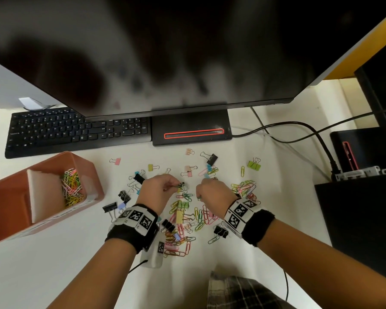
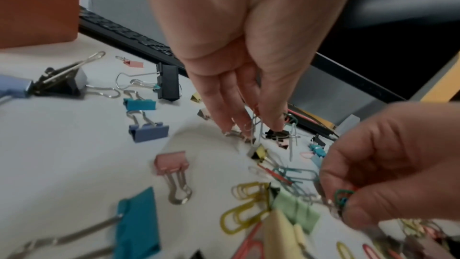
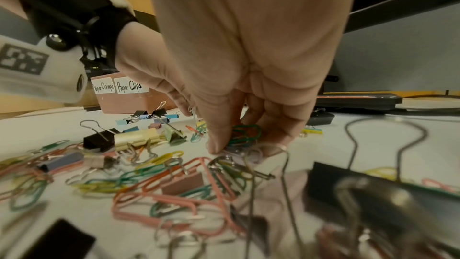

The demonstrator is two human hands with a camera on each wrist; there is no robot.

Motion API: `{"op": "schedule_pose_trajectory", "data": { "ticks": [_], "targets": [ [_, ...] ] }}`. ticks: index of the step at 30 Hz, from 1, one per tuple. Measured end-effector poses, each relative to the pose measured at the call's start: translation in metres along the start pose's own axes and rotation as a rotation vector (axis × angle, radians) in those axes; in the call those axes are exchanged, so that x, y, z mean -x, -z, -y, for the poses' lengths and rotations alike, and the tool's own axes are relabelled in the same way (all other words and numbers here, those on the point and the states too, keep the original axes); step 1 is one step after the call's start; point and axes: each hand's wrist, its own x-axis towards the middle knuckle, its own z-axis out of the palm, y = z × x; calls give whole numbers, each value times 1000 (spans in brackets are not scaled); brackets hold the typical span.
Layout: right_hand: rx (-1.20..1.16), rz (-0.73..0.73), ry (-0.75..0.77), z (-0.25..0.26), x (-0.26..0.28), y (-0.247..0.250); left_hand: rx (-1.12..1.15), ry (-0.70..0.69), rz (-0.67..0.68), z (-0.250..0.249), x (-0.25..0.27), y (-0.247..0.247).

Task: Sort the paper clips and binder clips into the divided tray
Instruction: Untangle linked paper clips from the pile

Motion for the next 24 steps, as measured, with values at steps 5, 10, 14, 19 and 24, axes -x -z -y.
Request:
{"op": "schedule_pose_trajectory", "data": {
  "ticks": [5,10,14,19,24],
  "targets": [
    [-192,48,-22,-6,1,20,160,2,52,-10,1,11],
    [-493,-303,-19,-18,18,57,328,-5,123,-13,-2,22],
    [-674,-246,60,-14,15,74,428,-10,195,-26,0,30],
    [-690,-78,148,-5,14,69,506,-8,261,-32,0,36],
    [-671,-111,97,-3,16,60,438,-38,220,-31,4,34]
  ]
}}
